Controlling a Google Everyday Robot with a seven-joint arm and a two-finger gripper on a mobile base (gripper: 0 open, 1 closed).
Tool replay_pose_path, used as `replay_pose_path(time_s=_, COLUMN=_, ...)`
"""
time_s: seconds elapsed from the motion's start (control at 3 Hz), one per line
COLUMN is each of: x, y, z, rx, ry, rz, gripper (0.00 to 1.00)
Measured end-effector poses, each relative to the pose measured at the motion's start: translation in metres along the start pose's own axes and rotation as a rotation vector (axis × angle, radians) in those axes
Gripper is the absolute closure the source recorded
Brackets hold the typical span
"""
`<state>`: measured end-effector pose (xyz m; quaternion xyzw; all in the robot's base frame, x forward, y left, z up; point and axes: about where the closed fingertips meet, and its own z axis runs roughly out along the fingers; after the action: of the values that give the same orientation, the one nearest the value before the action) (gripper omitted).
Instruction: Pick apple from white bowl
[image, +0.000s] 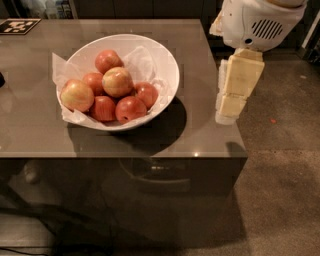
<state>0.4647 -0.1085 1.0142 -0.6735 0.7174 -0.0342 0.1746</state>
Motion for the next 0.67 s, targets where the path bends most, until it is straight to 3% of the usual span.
replay_pose_path(time_s=0.33, x=-0.019, y=-0.010, z=0.011, rx=0.004, ry=-0.088, rz=-0.032, gripper=0.00)
replay_pose_path(time_s=0.67, x=-0.059, y=-0.033, z=0.030, rx=-0.034, ry=-0.197, rz=-0.049, gripper=0.00)
